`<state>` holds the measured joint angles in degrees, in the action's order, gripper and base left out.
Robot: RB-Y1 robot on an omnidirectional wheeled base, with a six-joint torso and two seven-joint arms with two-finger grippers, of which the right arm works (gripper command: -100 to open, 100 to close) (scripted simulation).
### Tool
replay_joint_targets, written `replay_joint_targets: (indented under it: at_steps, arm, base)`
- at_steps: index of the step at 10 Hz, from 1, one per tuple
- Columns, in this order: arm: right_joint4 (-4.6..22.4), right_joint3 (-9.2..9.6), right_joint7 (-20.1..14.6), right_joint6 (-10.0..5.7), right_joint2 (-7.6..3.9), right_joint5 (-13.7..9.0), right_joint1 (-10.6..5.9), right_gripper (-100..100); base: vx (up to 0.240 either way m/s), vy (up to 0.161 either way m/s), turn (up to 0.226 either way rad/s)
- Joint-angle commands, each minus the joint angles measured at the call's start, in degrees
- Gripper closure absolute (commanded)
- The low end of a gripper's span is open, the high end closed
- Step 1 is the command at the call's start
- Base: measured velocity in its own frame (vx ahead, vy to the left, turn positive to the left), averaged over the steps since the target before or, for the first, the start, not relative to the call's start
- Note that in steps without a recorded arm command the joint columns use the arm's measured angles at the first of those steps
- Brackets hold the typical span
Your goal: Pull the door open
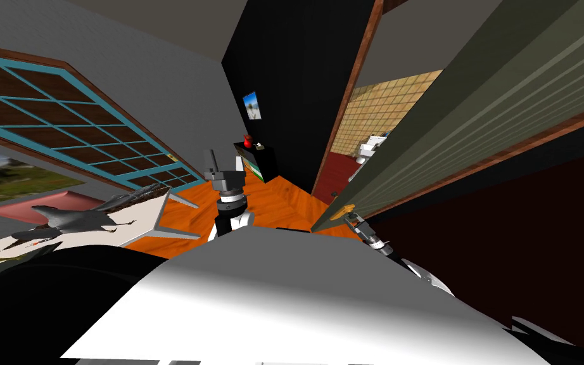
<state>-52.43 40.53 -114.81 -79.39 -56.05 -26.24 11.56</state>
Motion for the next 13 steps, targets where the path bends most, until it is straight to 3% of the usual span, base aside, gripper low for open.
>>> replay_joint_targets:
  at_steps: [1, 2, 4, 7, 8, 9, 11, 12, 13]
  arm:
    - [1.3, 1.62, -0.5, -2.07, 1.41, 1.2, 0.47, 100]
    - [1.9, 1.73, -0.7, -2.9, 1.41, 1.3, 0.61, 100]
    - [4.4, 2.18, -1.3, -6.16, 1.4, 1.7, 1.2, 100]
    - [4.4, 2.18, -1.3, -6.16, 1.4, 1.7, 1.2, 100]
    - [5.6, 2.4, -1.5, -7.75, 1.37, 1.9, 1.52, 100]
    - [5.6, 2.4, -1.5, -7.75, 1.37, 1.9, 1.52, 100]
    - [7.3, 2.7, -1.9, -10.03, 1.27, 2.1, 2.02, 100]
    - [7.3, 2.7, -1.9, -10.03, 1.27, 2.1, 2.02, 100]
    - [8.4, 2.9, -2.2, -11.51, 1.19, 2.3, 2.37, 100]
  base:
    - [0.007, 0.01, 0.032]
    - [0.012, 0.012, 0.017]
    - [0.031, 0.006, 0.039]
    - [-0.004, -0.01, 0.001]
    - [0.004, -0.004, 0.016]
    - [0.001, -0.004, 0.018]
    - [0.006, -0.006, 0.014]
    - [-0.003, -0.02, -0.002]
    - [-0.006, -0.027, 0.018]
